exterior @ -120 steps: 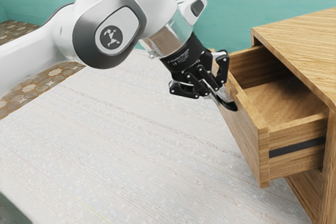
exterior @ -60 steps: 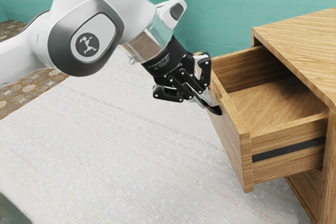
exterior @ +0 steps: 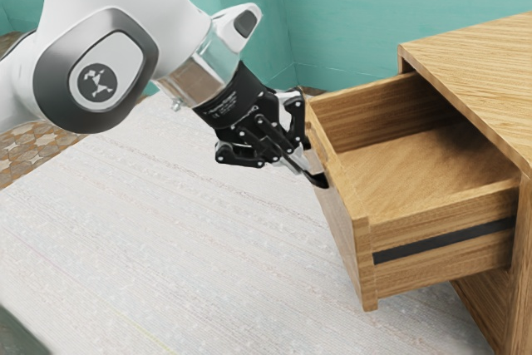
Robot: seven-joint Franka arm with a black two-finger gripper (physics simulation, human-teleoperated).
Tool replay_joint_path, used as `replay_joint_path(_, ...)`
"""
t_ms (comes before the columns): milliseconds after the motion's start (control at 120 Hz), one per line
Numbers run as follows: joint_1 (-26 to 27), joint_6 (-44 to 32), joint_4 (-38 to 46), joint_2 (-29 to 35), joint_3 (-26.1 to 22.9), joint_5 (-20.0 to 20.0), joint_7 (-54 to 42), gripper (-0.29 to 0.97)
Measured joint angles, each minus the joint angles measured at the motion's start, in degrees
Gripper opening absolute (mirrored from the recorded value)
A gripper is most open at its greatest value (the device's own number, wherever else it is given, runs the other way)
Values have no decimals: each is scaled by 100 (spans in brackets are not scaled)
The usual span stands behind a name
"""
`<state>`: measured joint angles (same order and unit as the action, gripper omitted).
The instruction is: Pull the drawer handle with one arm to open the drawer
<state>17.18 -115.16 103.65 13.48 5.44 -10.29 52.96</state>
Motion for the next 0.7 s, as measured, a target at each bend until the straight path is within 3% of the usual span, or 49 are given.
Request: replay_joint_path(700, -11, -144, 703, 669, 226, 39, 0, -11)
